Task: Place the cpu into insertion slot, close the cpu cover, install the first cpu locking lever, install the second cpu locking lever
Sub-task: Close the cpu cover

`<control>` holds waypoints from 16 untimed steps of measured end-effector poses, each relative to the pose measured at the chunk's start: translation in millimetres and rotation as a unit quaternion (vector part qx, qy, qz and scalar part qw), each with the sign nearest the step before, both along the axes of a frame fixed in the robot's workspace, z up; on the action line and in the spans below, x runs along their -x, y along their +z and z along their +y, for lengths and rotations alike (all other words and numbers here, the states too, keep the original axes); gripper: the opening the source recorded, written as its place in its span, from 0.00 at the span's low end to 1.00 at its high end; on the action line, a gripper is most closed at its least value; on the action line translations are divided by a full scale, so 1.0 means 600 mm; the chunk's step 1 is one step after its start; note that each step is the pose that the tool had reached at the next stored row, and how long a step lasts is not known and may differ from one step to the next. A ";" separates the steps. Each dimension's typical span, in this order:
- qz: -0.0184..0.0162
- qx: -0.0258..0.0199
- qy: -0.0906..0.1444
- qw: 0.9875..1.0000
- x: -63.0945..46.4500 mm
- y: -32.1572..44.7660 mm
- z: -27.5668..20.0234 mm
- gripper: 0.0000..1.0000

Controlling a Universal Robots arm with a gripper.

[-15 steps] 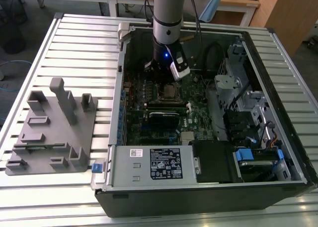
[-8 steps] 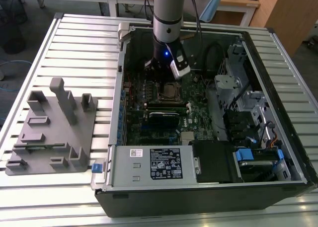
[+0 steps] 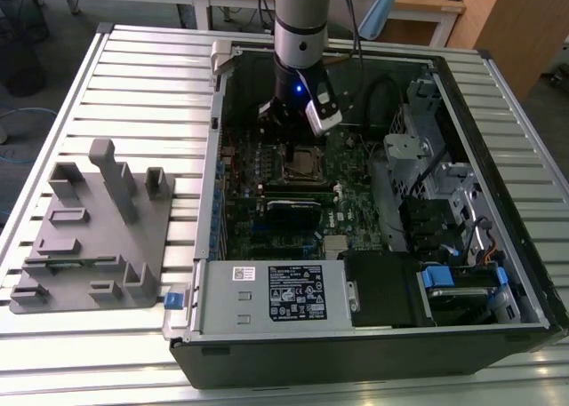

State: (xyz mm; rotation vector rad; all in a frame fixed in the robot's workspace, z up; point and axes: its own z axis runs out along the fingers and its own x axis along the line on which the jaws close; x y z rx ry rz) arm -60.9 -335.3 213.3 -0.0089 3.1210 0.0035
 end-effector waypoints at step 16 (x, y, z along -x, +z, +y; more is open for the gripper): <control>0.000 0.000 0.000 1.000 -0.054 0.000 -0.0010 0.11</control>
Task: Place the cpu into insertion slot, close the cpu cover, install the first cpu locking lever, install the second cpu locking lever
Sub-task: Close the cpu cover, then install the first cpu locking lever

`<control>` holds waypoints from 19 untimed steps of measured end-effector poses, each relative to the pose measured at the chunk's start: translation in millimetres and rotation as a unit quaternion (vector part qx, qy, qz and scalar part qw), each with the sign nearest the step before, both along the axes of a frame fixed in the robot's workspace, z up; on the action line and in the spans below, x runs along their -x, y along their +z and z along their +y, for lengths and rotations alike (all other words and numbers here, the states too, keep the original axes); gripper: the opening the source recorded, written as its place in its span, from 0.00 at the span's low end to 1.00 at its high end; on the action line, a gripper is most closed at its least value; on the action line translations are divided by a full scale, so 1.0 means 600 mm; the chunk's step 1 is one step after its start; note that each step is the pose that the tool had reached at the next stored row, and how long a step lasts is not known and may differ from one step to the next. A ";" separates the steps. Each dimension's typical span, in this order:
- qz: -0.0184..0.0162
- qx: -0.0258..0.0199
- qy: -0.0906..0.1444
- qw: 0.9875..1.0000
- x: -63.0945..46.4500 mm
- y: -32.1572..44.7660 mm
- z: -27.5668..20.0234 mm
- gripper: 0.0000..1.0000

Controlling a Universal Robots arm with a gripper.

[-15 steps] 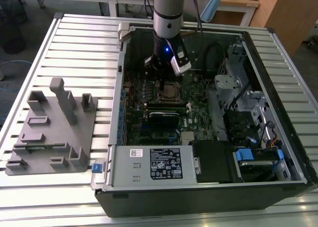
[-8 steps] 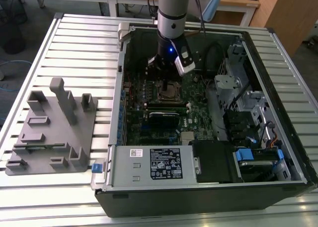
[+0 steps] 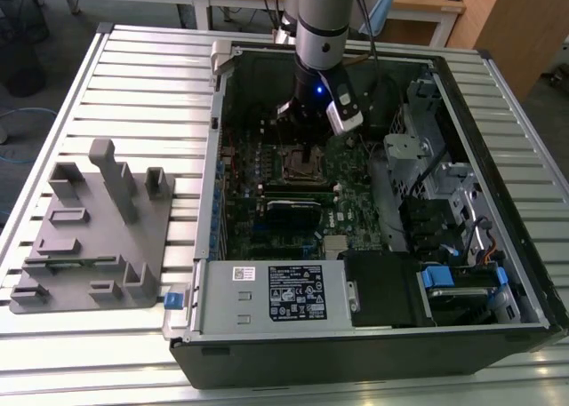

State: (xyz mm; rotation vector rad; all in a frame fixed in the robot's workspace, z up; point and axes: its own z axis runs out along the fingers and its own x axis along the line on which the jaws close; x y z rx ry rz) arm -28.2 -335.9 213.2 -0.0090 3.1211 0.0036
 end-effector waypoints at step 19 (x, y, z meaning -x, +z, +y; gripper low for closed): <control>0.000 0.000 0.000 1.000 0.000 0.007 0.0001 0.11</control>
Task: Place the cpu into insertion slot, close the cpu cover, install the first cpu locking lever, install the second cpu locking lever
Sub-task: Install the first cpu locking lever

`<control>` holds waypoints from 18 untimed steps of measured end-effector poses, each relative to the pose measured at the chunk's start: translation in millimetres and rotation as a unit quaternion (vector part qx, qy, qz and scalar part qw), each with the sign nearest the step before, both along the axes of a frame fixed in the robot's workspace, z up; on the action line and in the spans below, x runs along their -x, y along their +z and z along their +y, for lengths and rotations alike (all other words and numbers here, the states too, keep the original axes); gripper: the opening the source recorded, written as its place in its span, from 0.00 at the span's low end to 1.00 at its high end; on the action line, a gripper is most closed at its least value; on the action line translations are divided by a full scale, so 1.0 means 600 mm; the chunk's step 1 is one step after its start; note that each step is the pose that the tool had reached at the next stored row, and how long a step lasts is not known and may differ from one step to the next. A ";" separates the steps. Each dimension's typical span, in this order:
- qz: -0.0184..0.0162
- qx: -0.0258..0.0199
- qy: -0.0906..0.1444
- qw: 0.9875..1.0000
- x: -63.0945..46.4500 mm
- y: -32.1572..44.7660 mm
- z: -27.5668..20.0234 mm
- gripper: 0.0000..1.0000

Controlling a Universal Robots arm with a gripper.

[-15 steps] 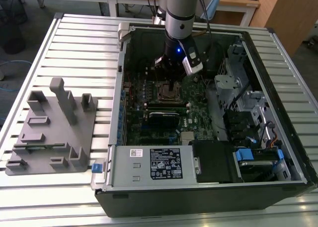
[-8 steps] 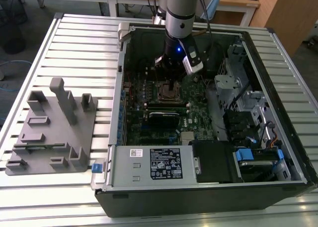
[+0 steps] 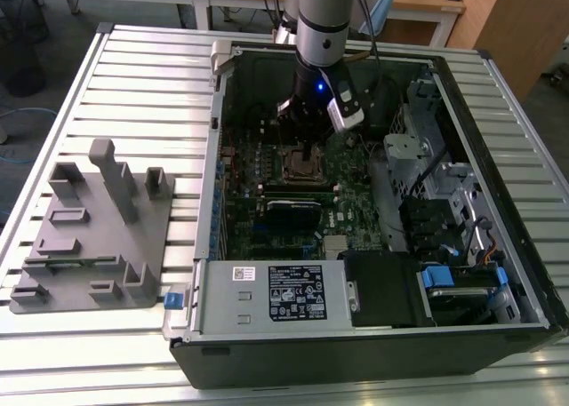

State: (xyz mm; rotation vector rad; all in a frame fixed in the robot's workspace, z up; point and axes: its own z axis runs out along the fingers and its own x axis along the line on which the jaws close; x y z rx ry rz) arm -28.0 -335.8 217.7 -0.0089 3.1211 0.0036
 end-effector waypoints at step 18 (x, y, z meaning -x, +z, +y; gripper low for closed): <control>0.000 0.000 0.000 1.000 0.000 0.016 0.0000 0.11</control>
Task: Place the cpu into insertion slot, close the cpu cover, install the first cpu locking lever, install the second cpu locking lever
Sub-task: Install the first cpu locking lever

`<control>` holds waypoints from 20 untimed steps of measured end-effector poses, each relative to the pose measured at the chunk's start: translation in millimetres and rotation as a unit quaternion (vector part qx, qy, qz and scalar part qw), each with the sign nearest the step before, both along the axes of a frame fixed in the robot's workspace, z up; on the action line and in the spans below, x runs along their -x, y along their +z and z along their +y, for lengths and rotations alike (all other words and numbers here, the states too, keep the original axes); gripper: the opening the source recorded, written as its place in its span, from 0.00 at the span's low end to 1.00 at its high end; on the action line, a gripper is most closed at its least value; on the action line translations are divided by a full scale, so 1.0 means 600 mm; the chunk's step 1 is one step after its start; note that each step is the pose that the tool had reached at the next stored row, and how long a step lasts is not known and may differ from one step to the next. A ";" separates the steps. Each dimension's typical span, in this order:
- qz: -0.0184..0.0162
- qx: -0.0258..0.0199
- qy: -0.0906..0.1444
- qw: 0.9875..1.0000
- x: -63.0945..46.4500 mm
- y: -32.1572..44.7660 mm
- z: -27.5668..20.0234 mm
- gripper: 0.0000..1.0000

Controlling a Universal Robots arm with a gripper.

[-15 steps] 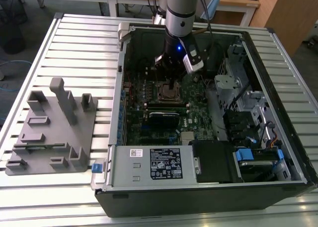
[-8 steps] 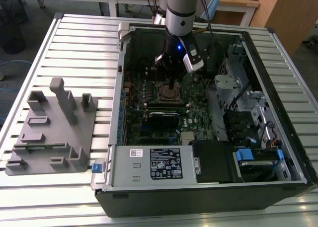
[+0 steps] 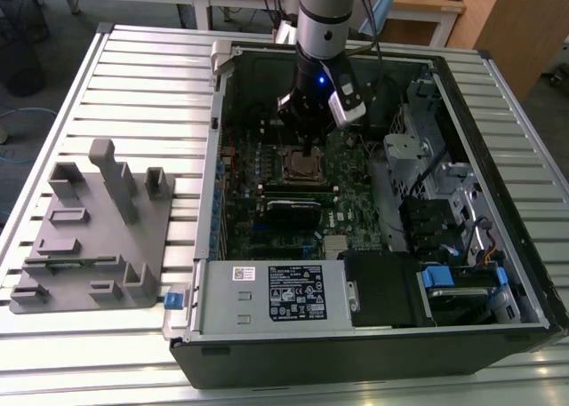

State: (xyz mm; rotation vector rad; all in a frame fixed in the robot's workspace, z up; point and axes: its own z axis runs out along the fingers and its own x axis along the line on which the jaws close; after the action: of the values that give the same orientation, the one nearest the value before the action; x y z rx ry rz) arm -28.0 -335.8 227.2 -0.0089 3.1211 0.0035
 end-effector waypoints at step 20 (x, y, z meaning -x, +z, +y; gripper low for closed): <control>0.000 0.000 0.000 1.000 0.004 0.015 0.0000 0.11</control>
State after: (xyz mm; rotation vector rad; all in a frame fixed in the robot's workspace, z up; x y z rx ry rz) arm -30.7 -335.8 236.1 -0.0088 3.1212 0.0034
